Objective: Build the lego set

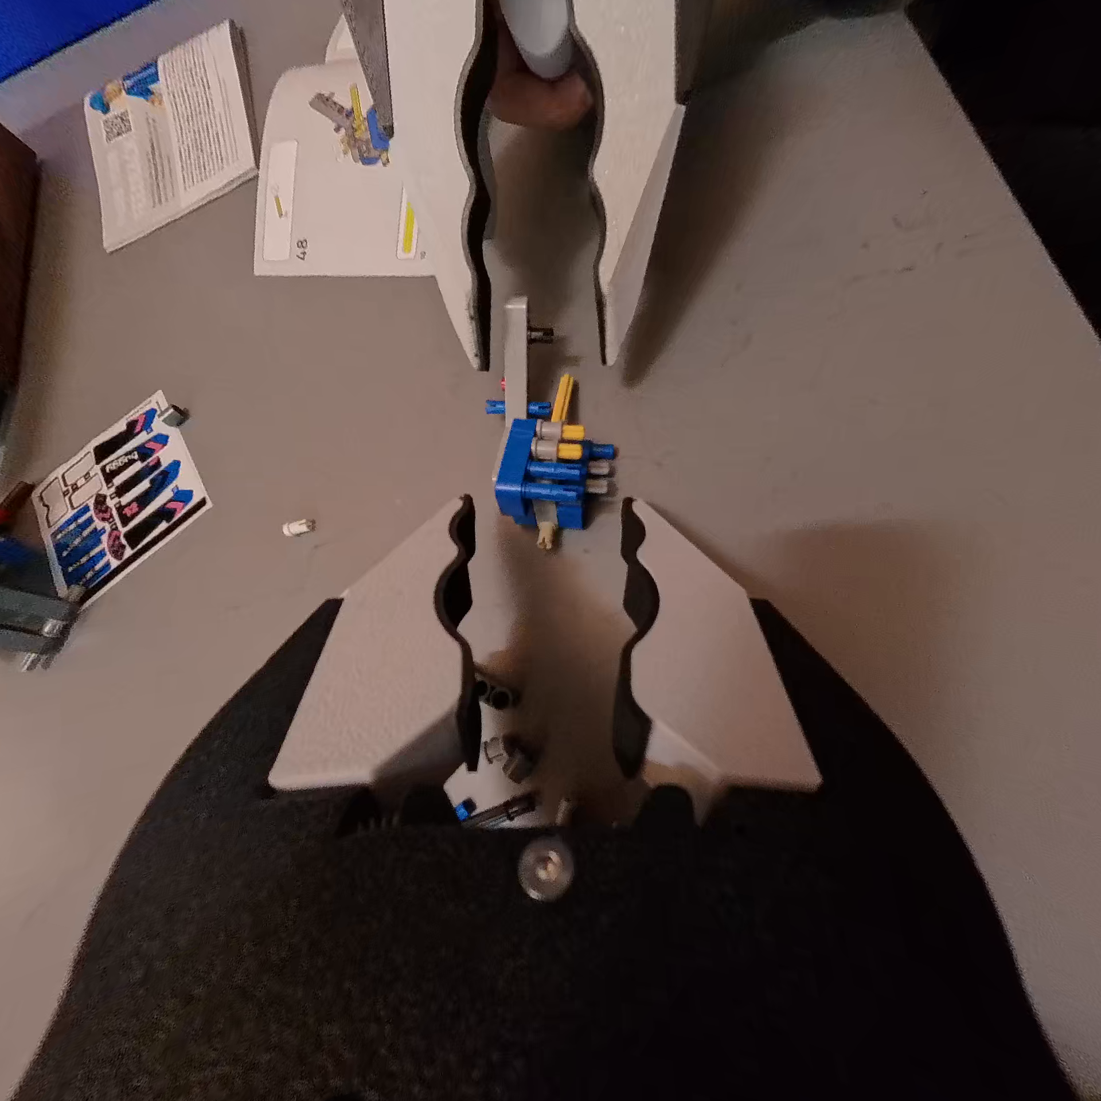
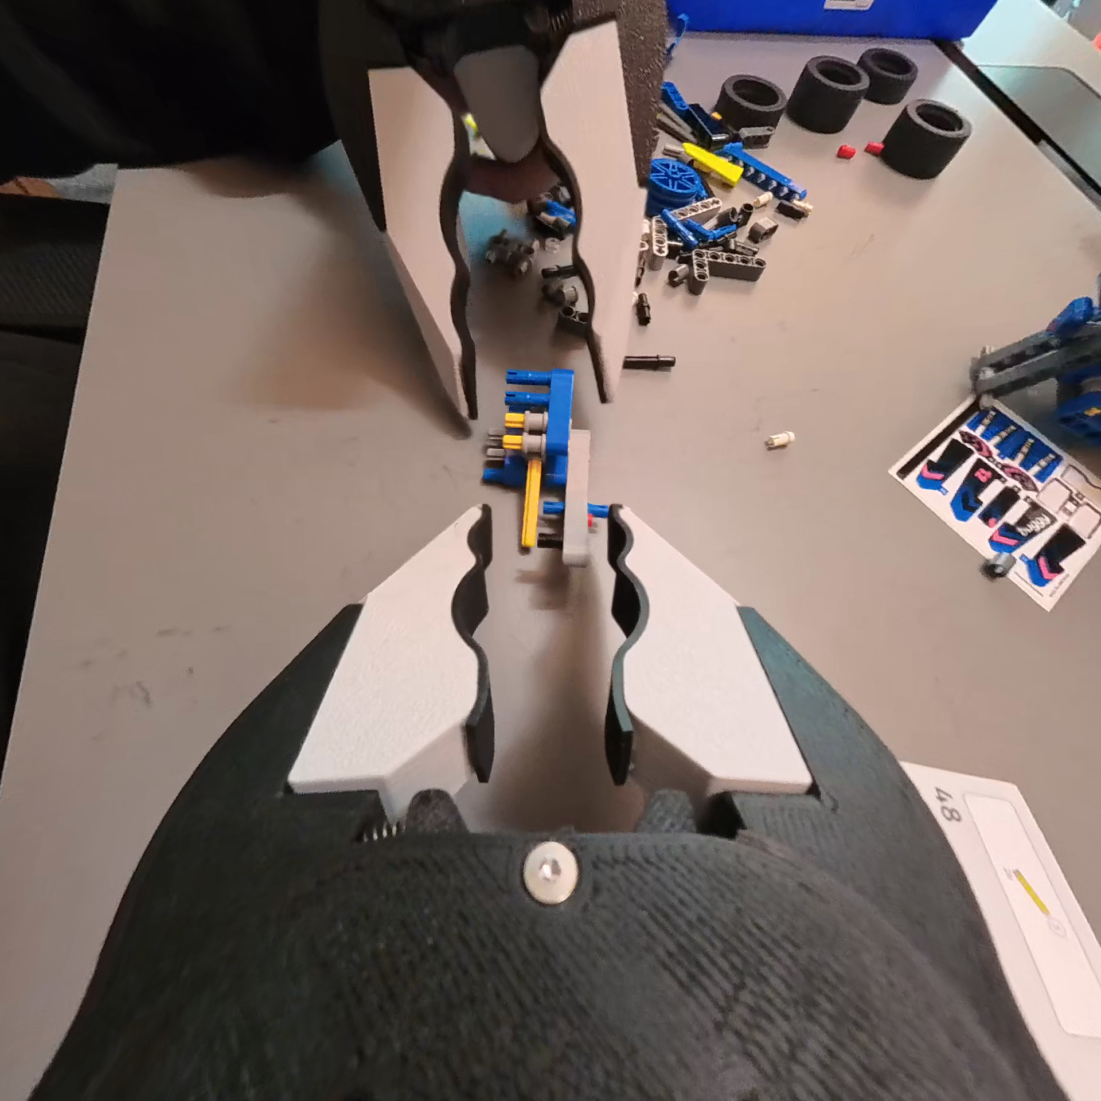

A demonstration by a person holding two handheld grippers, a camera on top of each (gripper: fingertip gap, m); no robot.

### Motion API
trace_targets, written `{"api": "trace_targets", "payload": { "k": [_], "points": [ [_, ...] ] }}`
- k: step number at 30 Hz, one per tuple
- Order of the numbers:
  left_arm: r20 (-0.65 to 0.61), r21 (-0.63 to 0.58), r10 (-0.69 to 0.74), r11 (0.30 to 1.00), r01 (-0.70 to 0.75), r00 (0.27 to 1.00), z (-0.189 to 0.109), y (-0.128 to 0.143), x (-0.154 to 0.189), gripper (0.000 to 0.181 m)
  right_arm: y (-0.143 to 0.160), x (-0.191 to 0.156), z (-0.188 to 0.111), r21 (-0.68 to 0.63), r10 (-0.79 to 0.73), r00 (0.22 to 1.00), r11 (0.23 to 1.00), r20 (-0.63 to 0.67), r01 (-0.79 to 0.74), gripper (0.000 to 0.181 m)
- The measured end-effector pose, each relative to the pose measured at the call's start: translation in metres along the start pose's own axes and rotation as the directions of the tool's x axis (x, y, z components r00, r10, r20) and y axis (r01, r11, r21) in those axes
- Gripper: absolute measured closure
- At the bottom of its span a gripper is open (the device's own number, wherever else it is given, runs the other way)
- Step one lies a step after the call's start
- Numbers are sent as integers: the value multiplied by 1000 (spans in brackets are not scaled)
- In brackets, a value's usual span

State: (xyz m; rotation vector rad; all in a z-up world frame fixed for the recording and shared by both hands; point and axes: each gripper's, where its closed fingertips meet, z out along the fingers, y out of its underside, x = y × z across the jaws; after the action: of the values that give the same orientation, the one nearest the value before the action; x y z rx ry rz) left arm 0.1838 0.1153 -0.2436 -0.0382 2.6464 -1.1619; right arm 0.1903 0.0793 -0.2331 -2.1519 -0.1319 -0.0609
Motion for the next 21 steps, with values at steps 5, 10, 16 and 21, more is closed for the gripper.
{"api": "trace_targets", "payload": {
  "k": [5,10,16,21],
  "points": [
    [-23,30,2,1000,-1,1000,-8,-6,-1,135,3,6,-11,-10,5,1000,1000,-30,-5,145],
    [0,124,0,992,0,1000,-22,-17,-7,136,7,24,-61,-39,-21,991,999,-130,16,147],
    [127,229,-20,973,-9,992,-40,-37,-30,144,88,75,-193,-308,-26,907,944,-421,-116,152],
    [205,242,-8,969,-42,979,-26,-77,-30,149,171,62,-274,-400,66,882,874,-466,-277,156]
  ]
}}
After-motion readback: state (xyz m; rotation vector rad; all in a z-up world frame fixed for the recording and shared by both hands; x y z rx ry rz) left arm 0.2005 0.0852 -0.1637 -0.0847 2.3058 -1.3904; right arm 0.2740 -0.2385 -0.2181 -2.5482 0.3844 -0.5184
